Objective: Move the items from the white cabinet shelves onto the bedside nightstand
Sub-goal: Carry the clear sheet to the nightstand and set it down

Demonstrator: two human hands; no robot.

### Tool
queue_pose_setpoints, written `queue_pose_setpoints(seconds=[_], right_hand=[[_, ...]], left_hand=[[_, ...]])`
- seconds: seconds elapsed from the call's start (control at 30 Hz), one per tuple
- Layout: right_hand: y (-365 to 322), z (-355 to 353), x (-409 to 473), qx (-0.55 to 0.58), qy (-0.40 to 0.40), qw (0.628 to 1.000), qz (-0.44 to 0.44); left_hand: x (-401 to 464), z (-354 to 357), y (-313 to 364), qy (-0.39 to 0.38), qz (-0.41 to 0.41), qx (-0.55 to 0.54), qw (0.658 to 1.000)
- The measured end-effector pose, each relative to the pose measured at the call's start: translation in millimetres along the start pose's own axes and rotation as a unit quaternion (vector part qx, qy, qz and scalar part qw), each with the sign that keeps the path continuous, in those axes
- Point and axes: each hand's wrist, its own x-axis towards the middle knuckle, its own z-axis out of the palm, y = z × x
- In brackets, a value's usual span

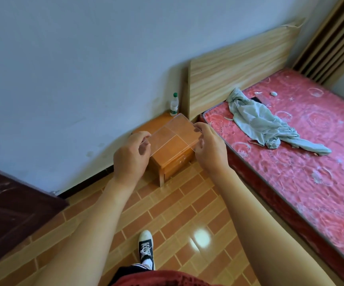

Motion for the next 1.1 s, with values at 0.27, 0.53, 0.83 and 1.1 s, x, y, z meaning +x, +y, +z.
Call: queue_pose_setpoints(seconds=[0.27, 0.53, 0.83, 1.1], right_hand=[[-37.2, 47.2, 60.3, -0.015, 0.009, 1.0, 0.02], [-47.9, 73.0, 104.0, -0.041, 0.016, 0.999, 0.024], [-24.0, 103.9, 163.6, -0.029, 0.019, 0.999, 0.015], [20.6, 130.2, 247.9, -0.015, -0.004, 1.0, 0.024]], left_hand=[[68.6, -6.4, -63.5, 0.001, 0.015, -0.031, 0.999], [115.2, 3.4, -98.1, 0.004, 0.017, -0.05, 0.999], [166.1, 39.2, -120.9, -0.002, 0.008, -0.038, 0.999], [241.2, 96.4, -131.2, -0.003, -0.013, -0.005, 1.0]])
